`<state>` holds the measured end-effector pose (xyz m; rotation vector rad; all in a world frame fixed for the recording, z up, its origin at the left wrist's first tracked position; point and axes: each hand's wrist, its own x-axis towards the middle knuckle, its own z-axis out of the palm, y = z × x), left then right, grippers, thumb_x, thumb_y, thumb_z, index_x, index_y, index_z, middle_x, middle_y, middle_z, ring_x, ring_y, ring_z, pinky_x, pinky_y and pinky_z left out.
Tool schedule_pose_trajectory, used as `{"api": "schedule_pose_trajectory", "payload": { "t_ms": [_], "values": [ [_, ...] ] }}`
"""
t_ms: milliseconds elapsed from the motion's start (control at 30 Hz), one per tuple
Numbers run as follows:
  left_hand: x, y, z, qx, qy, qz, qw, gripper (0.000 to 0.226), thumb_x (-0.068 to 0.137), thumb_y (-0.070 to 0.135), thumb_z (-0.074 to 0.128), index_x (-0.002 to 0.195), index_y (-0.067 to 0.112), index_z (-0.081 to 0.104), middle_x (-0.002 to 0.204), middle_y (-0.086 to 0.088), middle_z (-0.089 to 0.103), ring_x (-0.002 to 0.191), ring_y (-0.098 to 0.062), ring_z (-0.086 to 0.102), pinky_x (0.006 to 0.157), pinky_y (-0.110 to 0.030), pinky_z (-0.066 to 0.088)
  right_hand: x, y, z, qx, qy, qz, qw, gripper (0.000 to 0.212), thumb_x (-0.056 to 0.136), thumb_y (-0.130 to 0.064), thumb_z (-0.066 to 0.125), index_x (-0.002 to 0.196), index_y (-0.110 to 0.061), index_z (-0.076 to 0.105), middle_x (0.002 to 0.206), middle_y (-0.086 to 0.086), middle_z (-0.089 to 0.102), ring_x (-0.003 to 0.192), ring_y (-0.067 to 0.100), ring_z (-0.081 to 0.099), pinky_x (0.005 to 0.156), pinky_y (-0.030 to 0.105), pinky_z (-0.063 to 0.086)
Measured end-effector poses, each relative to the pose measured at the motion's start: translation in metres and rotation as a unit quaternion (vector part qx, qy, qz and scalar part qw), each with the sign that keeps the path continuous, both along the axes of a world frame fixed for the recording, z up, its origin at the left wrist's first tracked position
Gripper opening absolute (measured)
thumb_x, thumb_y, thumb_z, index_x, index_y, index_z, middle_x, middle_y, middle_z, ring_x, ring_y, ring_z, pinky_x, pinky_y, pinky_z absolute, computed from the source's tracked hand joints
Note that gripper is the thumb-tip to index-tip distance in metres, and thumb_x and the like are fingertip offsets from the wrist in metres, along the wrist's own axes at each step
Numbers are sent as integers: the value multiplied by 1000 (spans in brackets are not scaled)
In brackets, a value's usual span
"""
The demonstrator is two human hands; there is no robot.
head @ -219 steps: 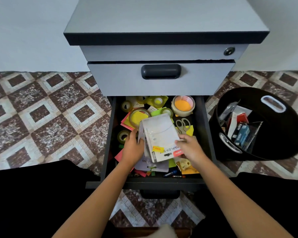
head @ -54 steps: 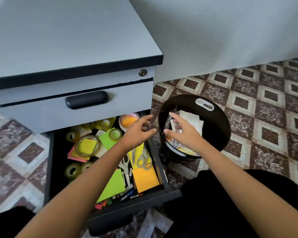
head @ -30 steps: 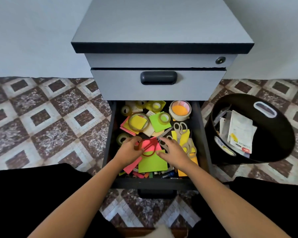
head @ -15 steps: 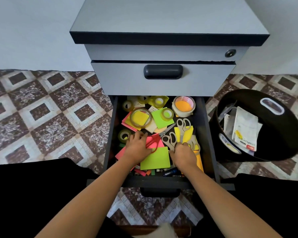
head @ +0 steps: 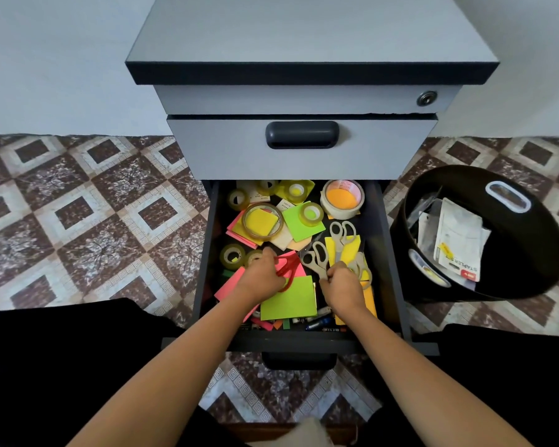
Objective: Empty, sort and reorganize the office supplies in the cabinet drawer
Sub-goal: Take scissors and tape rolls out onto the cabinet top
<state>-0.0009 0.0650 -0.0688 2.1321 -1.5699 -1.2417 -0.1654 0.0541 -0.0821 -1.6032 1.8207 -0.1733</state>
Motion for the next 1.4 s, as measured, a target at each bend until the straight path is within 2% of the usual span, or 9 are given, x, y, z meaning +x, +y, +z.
{"api": "schedule_pose_trajectory", "payload": {
  "t_ms": [167,267,367,633,767,900,1133,1267,1400],
  "values": [
    [1,6,11,96,213,113,966,20,85,5,64,94,12,48,77,-2,53,59,-11,47,42,-18,39,-3,-3,3,85,-198,-133,967,46,90,-12,62,130,5,49,115,16,61,98,25,59,73,28,47],
    [4,14,19,137,376,204,894,8,88,6,61,92,9,55,81,-5,64,67,-12,59,50,-18,50,-5,0,9,156,-346,-230,896,35,89,-5,62,121,6,55,90,10,63,72,16,57,59,22,47],
    [11,23,26,147,441,252,849,4,89,6,60,92,8,60,81,-5,69,69,-13,66,54,-20,55,-8,1,22,169,-413,-255,858,23,89,-2,60,112,0,57,77,9,61,64,17,55,58,26,45],
    [26,39,62,107,516,253,811,15,84,-1,59,93,11,57,81,-7,70,66,-18,70,59,-29,59,-12,8,70,125,-504,-212,828,13,91,0,56,93,-11,60,77,8,58,66,17,51,60,28,43],
    [26,44,87,64,535,213,815,16,80,0,61,91,12,58,79,-7,69,71,-19,71,55,-27,59,-10,9,91,102,-537,-186,816,19,90,-3,58,108,-6,62,81,8,59,70,17,53,56,25,47],
    [25,40,117,9,546,196,814,24,76,2,62,99,9,58,82,-10,68,72,-19,71,52,-26,58,-5,4,123,69,-573,-157,801,15,90,-2,56,101,-9,62,81,6,59,68,15,54,51,22,49],
    [25,16,177,-87,531,169,826,16,84,-2,56,97,8,59,77,-8,68,67,-16,70,51,-23,57,7,-20,193,-3,-597,-114,794,15,90,-1,55,94,-13,62,77,4,56,66,14,51,57,24,45],
    [27,-4,214,-121,525,155,828,13,87,0,55,95,9,61,74,-3,69,64,-12,70,52,-21,56,16,-44,236,-46,-608,-101,786,13,90,-1,56,92,-12,62,74,4,56,63,14,50,51,21,44],
    [31,-24,250,-158,534,147,818,14,87,3,55,97,10,63,76,-3,70,64,-12,70,55,-21,57,24,-67,273,-82,-605,-65,789,11,90,-4,58,93,-14,63,80,4,60,70,15,56,59,26,47]
  ]
}}
